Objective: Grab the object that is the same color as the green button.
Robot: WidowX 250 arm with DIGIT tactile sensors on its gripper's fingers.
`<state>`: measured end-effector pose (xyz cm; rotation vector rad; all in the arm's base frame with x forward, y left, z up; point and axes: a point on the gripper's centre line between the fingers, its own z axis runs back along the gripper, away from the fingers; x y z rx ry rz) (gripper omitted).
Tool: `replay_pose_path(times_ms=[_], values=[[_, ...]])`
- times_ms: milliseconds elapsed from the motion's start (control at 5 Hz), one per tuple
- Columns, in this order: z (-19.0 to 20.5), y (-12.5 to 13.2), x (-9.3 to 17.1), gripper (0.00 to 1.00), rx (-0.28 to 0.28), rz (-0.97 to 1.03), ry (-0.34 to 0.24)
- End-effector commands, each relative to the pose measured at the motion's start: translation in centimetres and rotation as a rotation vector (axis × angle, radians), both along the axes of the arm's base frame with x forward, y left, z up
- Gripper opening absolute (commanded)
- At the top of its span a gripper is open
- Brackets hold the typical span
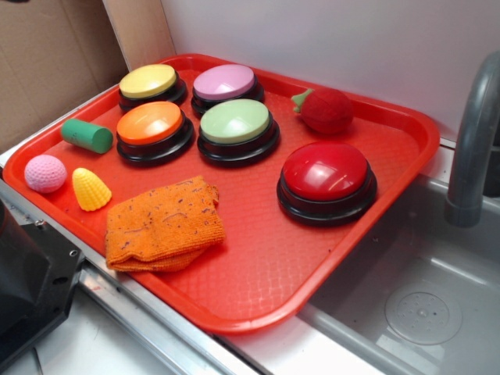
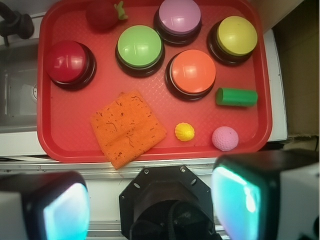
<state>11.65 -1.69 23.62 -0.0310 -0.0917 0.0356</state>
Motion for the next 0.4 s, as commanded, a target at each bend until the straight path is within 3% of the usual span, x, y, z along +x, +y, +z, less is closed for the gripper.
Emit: replay_pose_path(times_ms=[0,200], values=[[0.0,0.0,0.0,1.00,0.000,0.000,0.000],[-1.0,1.6,0.9,1.00,-0.034,0.196,-0.043]])
